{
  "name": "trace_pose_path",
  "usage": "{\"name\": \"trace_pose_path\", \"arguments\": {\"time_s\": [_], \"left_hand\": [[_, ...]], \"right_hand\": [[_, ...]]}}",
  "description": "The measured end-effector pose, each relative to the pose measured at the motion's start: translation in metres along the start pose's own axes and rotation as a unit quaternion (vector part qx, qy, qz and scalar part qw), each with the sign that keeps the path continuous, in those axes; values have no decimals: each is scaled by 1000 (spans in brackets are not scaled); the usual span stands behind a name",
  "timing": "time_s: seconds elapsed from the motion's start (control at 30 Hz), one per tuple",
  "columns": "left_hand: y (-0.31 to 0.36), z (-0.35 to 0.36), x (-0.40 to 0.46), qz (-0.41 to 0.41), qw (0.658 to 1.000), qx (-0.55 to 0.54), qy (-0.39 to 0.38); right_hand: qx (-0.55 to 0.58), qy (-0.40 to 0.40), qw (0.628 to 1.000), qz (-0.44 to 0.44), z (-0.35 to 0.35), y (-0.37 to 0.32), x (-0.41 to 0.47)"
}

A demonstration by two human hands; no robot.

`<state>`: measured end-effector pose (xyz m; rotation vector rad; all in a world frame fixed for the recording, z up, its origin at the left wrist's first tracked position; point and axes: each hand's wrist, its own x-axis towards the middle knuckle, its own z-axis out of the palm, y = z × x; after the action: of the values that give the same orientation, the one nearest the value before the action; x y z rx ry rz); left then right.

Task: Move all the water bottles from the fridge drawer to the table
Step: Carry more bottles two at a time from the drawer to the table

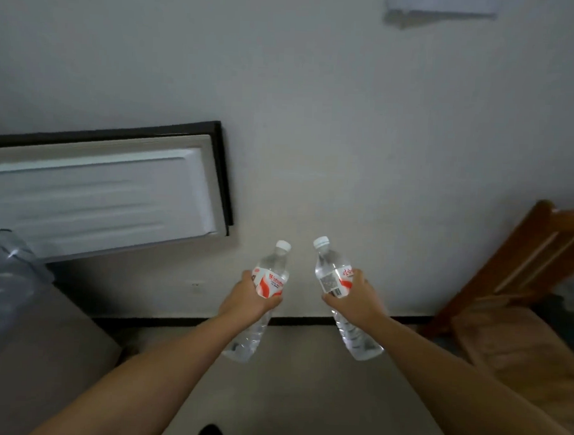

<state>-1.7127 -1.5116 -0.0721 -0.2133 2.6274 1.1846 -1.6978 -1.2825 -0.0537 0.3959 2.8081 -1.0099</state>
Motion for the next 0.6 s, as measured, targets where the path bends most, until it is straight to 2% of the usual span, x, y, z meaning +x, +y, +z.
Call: {"name": "trace_pose_path", "arguments": {"time_s": [0.3, 0.4, 0.6], "left_hand": [[120, 105, 17, 123, 985, 51, -109], [155, 140, 26, 167, 970, 75, -161], [230, 205, 50, 263, 921, 127, -257]], "right_hand": [[32, 123, 981, 144, -83, 113, -27], [66, 154, 965, 203, -103, 145, -32], [63, 266, 911, 309, -141, 191, -43]]}}
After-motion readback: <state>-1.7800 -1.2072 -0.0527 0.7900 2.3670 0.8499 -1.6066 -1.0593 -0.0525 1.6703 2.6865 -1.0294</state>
